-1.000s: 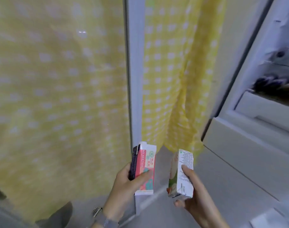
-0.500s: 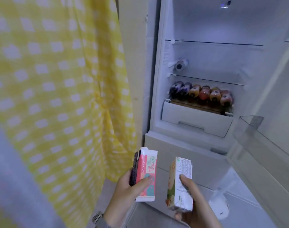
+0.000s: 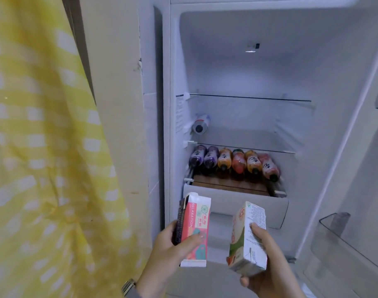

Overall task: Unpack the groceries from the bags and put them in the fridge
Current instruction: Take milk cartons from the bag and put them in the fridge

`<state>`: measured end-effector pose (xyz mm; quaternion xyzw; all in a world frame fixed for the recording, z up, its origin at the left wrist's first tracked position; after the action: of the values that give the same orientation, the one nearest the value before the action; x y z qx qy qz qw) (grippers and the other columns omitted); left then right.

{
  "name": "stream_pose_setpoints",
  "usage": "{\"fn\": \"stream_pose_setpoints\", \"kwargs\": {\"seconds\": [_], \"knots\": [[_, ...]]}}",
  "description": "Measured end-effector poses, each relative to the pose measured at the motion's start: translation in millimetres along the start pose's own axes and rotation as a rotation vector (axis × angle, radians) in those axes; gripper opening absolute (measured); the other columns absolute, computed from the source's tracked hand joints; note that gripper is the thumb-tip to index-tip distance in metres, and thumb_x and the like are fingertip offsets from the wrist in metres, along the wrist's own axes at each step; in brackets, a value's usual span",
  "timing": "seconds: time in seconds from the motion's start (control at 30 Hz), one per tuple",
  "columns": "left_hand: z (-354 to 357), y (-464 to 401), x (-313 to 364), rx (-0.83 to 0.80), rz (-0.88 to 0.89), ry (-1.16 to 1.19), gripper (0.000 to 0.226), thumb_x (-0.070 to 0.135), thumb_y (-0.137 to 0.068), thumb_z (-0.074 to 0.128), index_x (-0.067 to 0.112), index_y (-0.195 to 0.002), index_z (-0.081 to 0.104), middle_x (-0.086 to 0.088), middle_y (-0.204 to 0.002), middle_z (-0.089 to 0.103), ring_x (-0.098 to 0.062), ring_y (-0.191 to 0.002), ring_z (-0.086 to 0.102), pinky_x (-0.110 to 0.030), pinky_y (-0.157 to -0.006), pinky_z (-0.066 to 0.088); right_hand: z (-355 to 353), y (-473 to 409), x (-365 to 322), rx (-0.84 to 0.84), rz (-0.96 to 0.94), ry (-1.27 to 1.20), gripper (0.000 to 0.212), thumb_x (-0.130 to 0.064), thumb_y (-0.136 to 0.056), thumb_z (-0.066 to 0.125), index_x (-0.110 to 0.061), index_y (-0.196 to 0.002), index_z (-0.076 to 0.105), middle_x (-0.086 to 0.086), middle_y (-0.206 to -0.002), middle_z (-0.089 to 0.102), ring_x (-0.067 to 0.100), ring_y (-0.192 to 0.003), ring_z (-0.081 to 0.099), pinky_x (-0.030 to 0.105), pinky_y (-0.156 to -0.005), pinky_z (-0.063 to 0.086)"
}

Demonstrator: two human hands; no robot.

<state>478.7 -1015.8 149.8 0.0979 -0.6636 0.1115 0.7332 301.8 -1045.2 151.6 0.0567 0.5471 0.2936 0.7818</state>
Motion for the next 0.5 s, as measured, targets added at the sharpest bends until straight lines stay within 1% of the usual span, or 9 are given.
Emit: {"fn": "stream_pose_setpoints", "kwargs": {"seconds": [0.07, 0.13, 0.2, 0.23, 0.3, 0.33, 0.4, 0.47, 0.5], "knots": [[5, -29, 4, -0.021, -0.006, 0.013, 0.067, 0.045, -0.039, 0.08, 0.02, -0.1, 0.066, 0.002, -0.091, 0.076, -0.015, -0.086, 0.072, -0.024, -0.067, 0.056, -4, -20, -17, 0.03, -0.042, 0.047, 0.055, -0.031, -0.064, 0.078, 0.001, -0.104, 0.058, 0.023, -0.084, 0.059, 0.034, -0.066, 0.054, 0.028, -0.039, 0.036], [10, -58, 10, -0.039, 0.005, 0.026, 0.064, 0.041, -0.038, 0.08, 0.021, -0.097, 0.066, 0.005, -0.088, 0.076, -0.013, -0.083, 0.073, -0.02, -0.062, 0.054, -8, -43, -36, 0.036, -0.104, 0.131, 0.078, -0.023, -0.039, 0.088, 0.007, -0.105, 0.059, 0.025, -0.078, 0.057, 0.031, -0.059, 0.05, 0.029, -0.039, 0.037], [18, -88, 18, -0.056, 0.027, 0.03, 0.057, 0.034, -0.044, 0.082, 0.022, -0.097, 0.066, 0.007, -0.087, 0.076, -0.011, -0.082, 0.072, -0.018, -0.06, 0.054, -13, -68, -59, 0.048, -0.16, 0.188, 0.094, -0.027, -0.023, 0.089, 0.005, -0.106, 0.061, 0.021, -0.071, 0.056, 0.028, -0.053, 0.05, 0.028, -0.041, 0.039], [23, -104, 23, -0.064, 0.035, 0.031, 0.053, 0.03, -0.049, 0.082, 0.023, -0.098, 0.065, 0.007, -0.088, 0.076, -0.011, -0.083, 0.072, -0.018, -0.062, 0.054, -17, -81, -73, 0.061, -0.201, 0.202, 0.093, -0.03, -0.023, 0.09, 0.0, -0.106, 0.063, 0.017, -0.068, 0.058, 0.026, -0.052, 0.052, 0.028, -0.043, 0.041], [32, -134, 31, -0.07, 0.054, 0.039, 0.048, 0.028, -0.055, 0.077, 0.023, -0.101, 0.065, 0.006, -0.09, 0.076, -0.012, -0.086, 0.072, -0.019, -0.064, 0.055, -22, -102, -108, 0.093, -0.314, 0.212, 0.076, -0.036, -0.032, 0.085, -0.016, -0.103, 0.07, 0.007, -0.067, 0.062, 0.018, -0.055, 0.054, 0.027, -0.05, 0.042], [37, -148, 36, -0.066, 0.069, 0.047, 0.047, 0.028, -0.057, 0.076, 0.022, -0.102, 0.066, 0.005, -0.091, 0.076, -0.013, -0.086, 0.072, -0.019, -0.064, 0.055, -23, -112, -125, 0.092, -0.372, 0.203, 0.067, -0.039, -0.036, 0.083, -0.02, -0.1, 0.073, 0.004, -0.068, 0.062, 0.016, -0.055, 0.053, 0.026, -0.051, 0.042], [46, -175, 45, -0.052, 0.109, 0.054, 0.045, 0.028, -0.058, 0.075, 0.02, -0.102, 0.067, 0.003, -0.092, 0.076, -0.014, -0.086, 0.072, -0.02, -0.066, 0.056, -23, -128, -159, 0.082, -0.46, 0.198, 0.05, -0.041, -0.05, 0.083, -0.022, -0.095, 0.076, 0.004, -0.07, 0.063, 0.015, -0.055, 0.051, 0.027, -0.054, 0.042], [55, -201, 54, -0.057, 0.131, 0.063, 0.045, 0.03, -0.059, 0.075, 0.02, -0.102, 0.068, 0.002, -0.094, 0.076, -0.016, -0.088, 0.072, -0.023, -0.07, 0.057, -28, -153, -192, 0.162, -0.511, 0.215, 0.034, -0.04, -0.066, 0.08, -0.022, -0.094, 0.074, 0.006, -0.079, 0.069, 0.02, -0.067, 0.059, 0.03, -0.06, 0.045], [59, -213, 58, -0.063, 0.134, 0.065, 0.047, 0.031, -0.059, 0.076, 0.02, -0.103, 0.068, 0.001, -0.095, 0.076, -0.017, -0.089, 0.072, -0.025, -0.073, 0.057, -31, -167, -210, 0.231, -0.538, 0.234, 0.032, -0.044, -0.069, 0.077, -0.023, -0.093, 0.073, 0.006, -0.085, 0.072, 0.023, -0.075, 0.064, 0.033, -0.062, 0.048]]}}
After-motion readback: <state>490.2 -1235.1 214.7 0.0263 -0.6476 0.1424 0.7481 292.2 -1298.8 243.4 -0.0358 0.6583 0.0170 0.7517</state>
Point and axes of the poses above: each hand's wrist, its own y-axis away from the middle knuckle, its own z-axis out of the palm, x = y × z, the point moved 7 cm from there along -y, towards the middle knuckle
